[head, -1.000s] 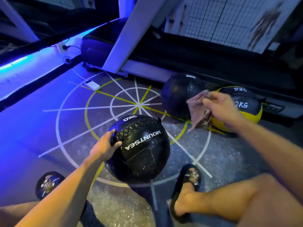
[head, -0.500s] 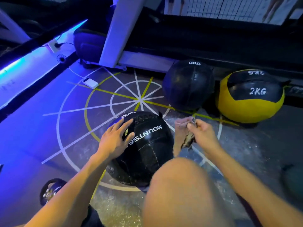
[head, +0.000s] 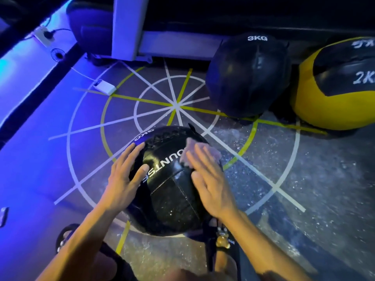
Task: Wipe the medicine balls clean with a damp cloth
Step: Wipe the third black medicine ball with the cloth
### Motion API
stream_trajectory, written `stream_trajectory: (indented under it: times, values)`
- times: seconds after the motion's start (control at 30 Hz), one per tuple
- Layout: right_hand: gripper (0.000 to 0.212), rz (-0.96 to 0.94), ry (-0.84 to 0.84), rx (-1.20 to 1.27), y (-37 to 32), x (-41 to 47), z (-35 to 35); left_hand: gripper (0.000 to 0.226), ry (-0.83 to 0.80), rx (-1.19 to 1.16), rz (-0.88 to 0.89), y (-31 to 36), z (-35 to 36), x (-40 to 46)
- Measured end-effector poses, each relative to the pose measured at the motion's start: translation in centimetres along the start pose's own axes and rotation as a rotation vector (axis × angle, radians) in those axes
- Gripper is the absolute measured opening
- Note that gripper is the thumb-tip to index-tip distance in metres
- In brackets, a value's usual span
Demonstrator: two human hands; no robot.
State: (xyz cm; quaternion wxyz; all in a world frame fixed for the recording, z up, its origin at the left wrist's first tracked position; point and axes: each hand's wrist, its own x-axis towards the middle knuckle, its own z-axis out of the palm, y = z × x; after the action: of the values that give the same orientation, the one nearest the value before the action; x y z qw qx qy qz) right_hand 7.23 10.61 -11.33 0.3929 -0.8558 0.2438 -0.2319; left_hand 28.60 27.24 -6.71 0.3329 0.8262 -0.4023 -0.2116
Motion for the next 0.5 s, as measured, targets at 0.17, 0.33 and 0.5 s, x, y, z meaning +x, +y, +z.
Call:
stream_trajectory:
  times: [0.17, 0.33, 0.5]
  values:
    - [0.063, 0.196, 0.124, 0.137, -3.0, 1.1, 0.9, 0.061, -0.022, -0.057, -0.022, -0.8, -0.9, -0.7]
    - [0.052, -0.284, -0.173, -0.160, -3.3, -0.6, 0.6, 0.071, -0.039, -0.141, -0.091, -4.1, -4.0, -3.2]
    - [0.057, -0.171, -0.185, -0.093, -3.0, 1.5, 1.9, 0.057, -0.034, -0.147, -0.121, -4.3, -7.8, -4.1]
